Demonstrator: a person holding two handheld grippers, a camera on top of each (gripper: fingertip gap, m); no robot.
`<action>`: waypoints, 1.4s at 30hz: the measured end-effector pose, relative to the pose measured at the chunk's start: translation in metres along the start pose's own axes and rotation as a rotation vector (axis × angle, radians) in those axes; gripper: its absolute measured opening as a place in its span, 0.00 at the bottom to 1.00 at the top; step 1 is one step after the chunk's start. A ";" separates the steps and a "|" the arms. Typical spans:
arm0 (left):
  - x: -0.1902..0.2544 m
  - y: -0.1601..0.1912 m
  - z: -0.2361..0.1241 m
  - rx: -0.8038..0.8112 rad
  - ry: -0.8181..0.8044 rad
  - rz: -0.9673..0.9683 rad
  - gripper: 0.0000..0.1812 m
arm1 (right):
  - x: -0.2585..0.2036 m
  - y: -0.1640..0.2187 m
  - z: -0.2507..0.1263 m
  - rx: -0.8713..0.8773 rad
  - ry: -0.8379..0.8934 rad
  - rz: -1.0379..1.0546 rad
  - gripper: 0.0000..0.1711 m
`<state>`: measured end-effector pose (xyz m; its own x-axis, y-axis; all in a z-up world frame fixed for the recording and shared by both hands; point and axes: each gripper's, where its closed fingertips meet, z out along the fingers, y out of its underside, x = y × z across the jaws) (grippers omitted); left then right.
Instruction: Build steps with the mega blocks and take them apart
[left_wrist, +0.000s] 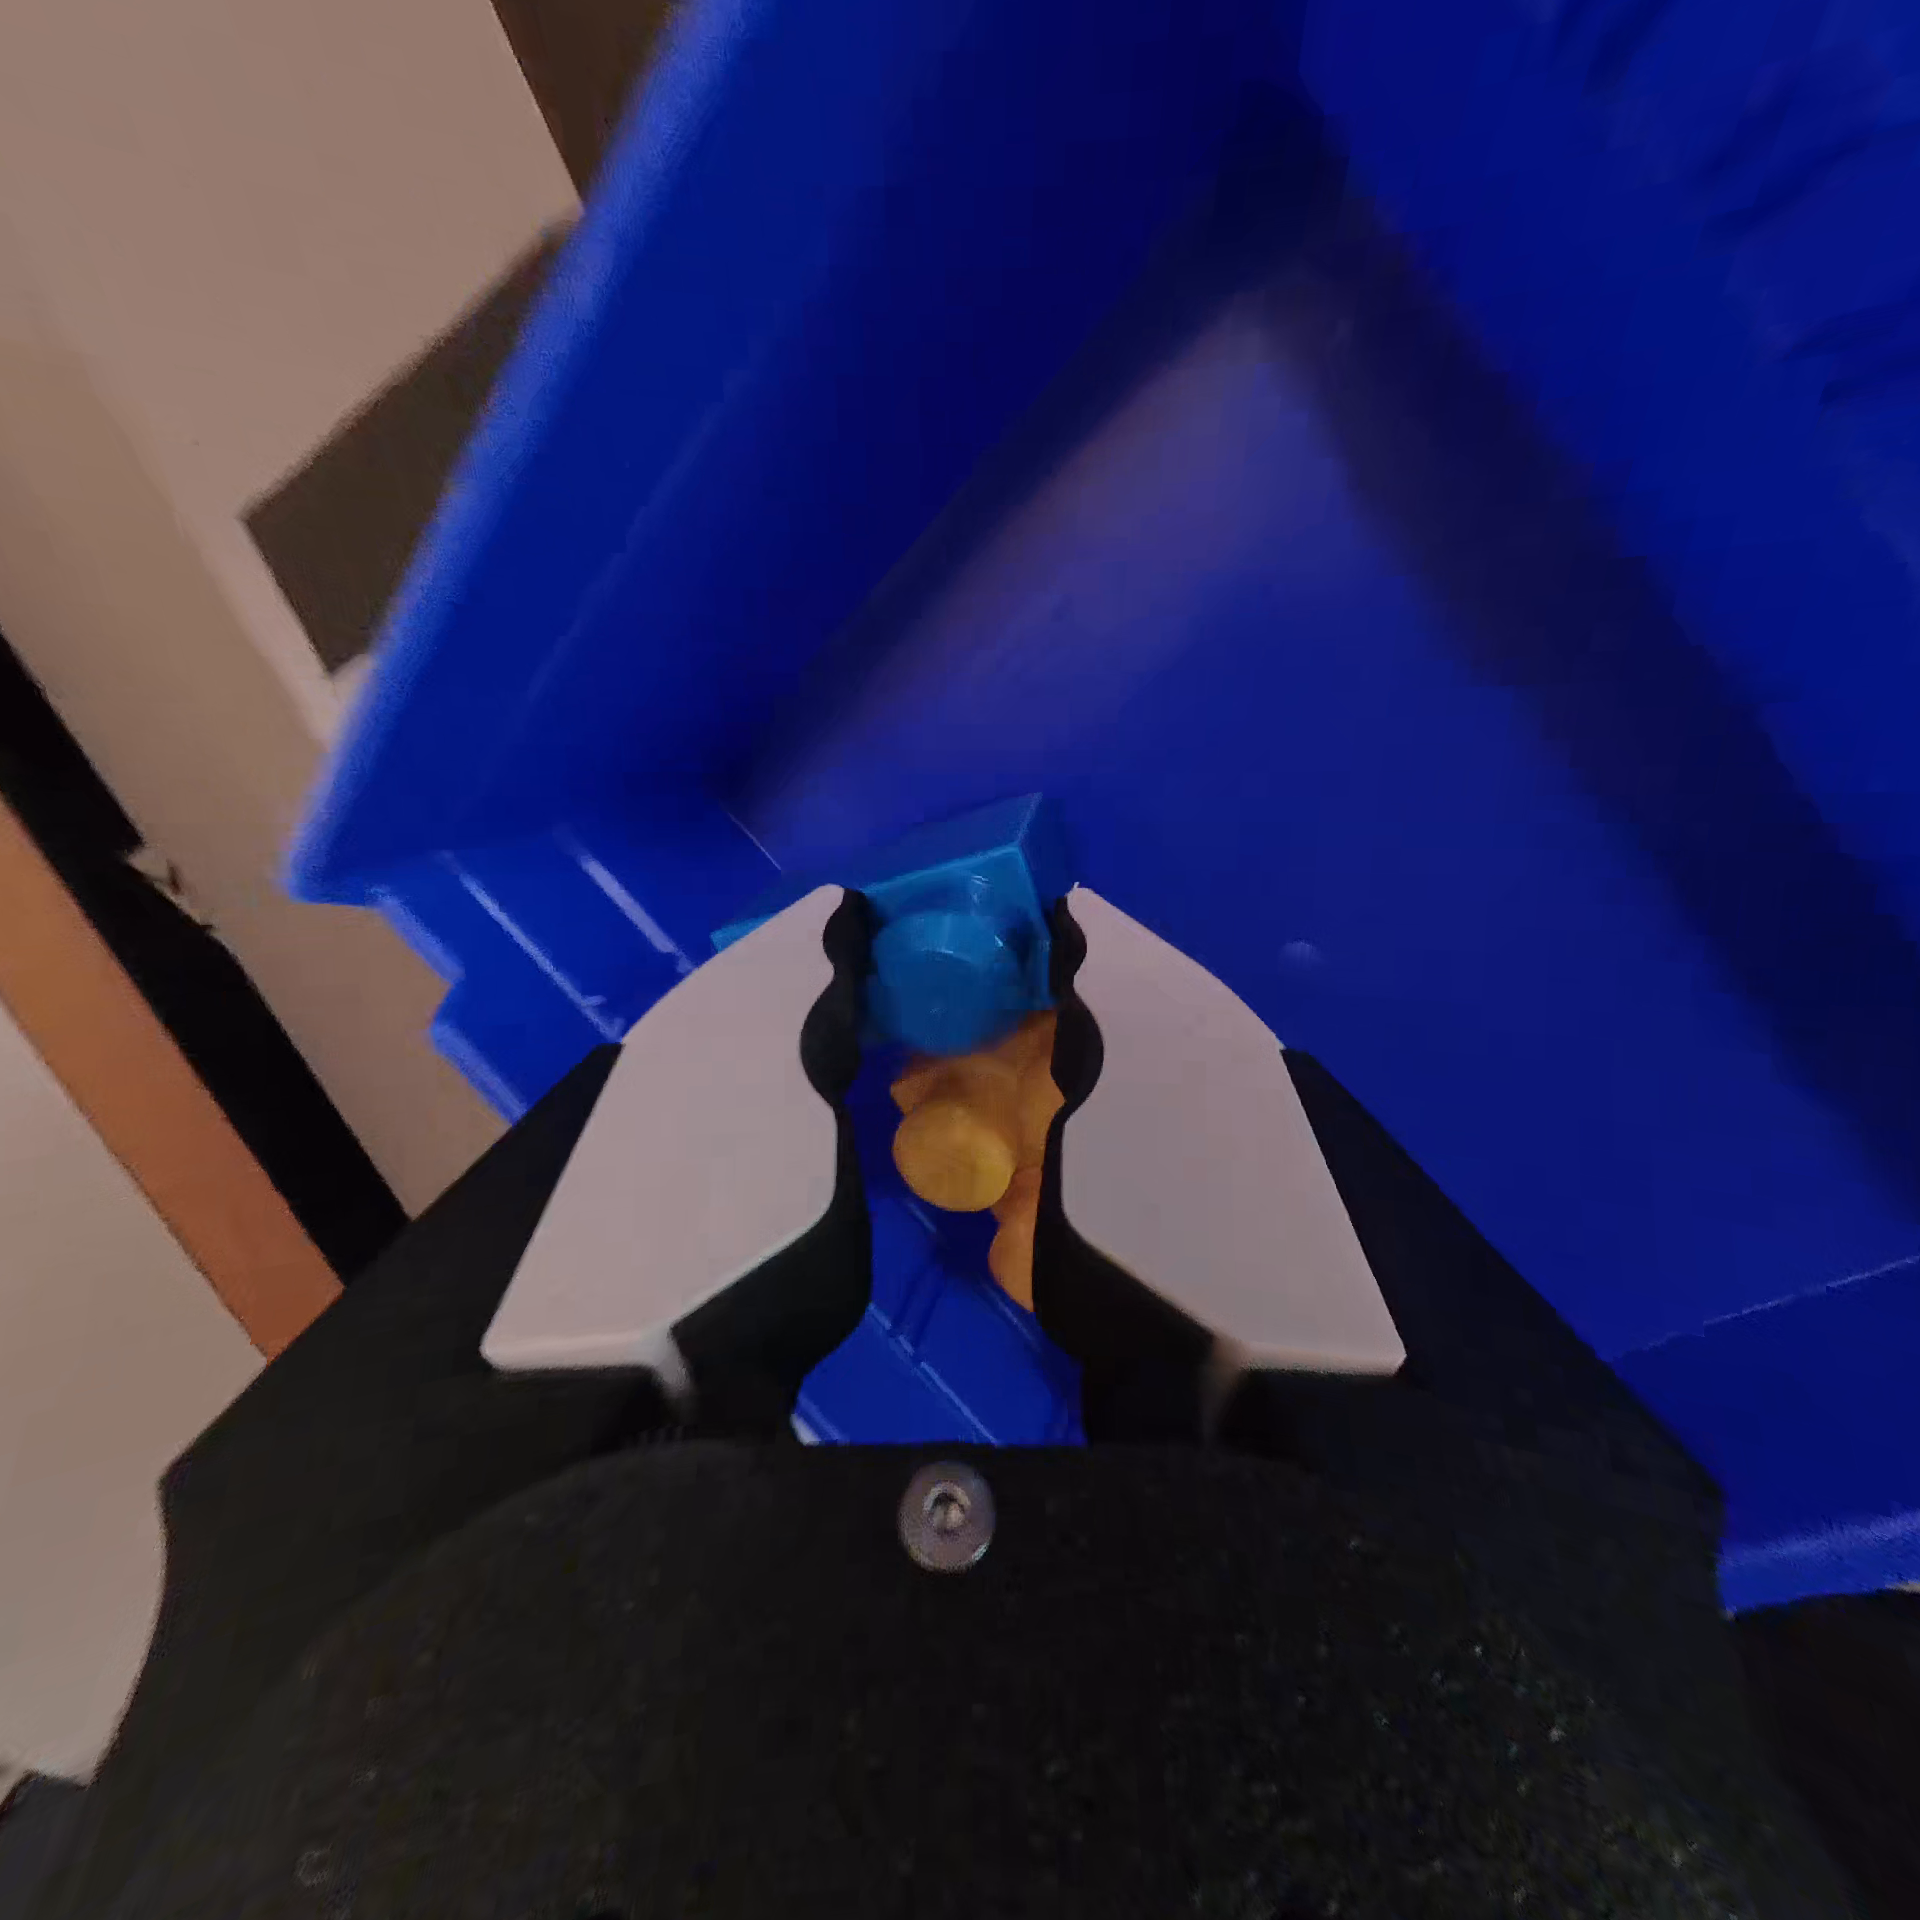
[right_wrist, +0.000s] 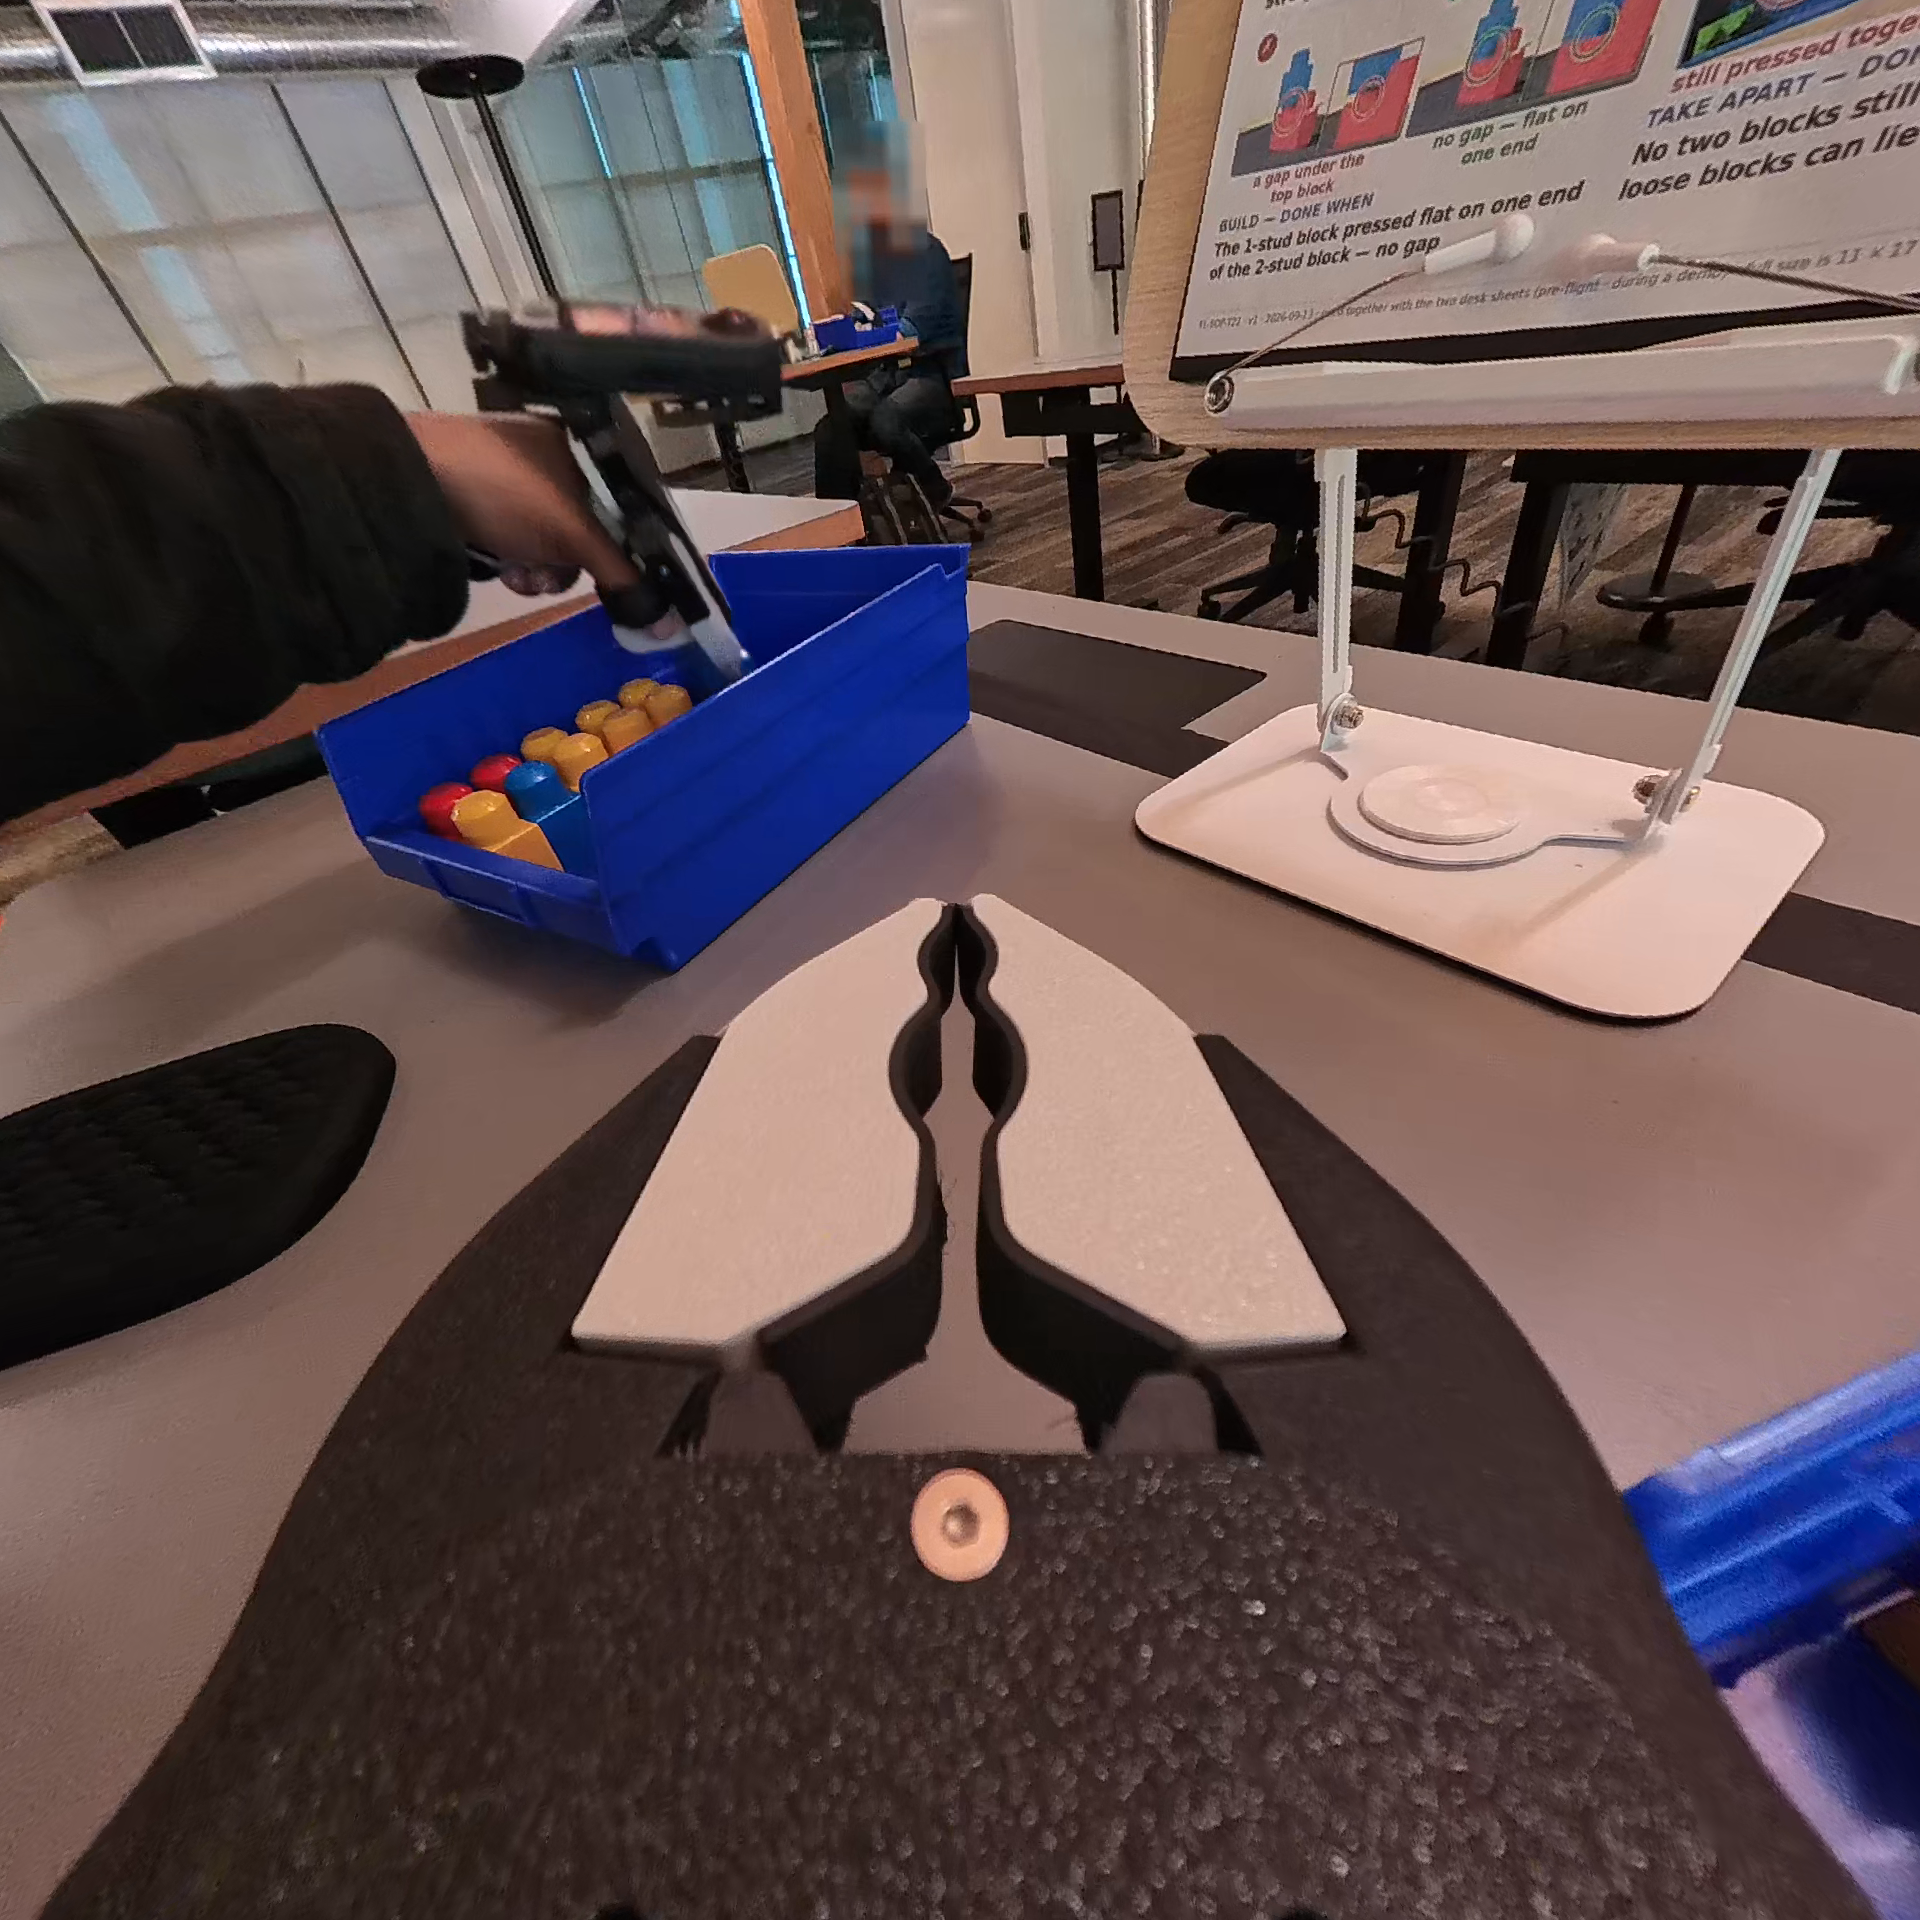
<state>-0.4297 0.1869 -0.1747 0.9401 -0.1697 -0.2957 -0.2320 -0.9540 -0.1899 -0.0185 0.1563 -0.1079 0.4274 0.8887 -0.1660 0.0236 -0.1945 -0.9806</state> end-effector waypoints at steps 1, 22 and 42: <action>-0.001 -0.007 -0.011 0.044 -0.010 0.009 0.19 | 0.000 0.000 0.000 0.000 0.000 0.000 0.00; 0.273 -0.034 -0.135 0.285 0.256 0.627 0.19 | 0.013 -0.009 -0.008 0.027 0.061 -0.047 0.00; 0.376 -0.002 -0.095 0.317 0.412 0.736 0.25 | 0.014 0.009 -0.003 -0.090 0.105 -0.245 0.00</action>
<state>-0.0518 0.1016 -0.1967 0.5275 -0.8440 -0.0966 -0.8113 -0.4667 -0.3522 -0.0099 0.1655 -0.1191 0.4901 0.8669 0.0913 0.2156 -0.0190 -0.9763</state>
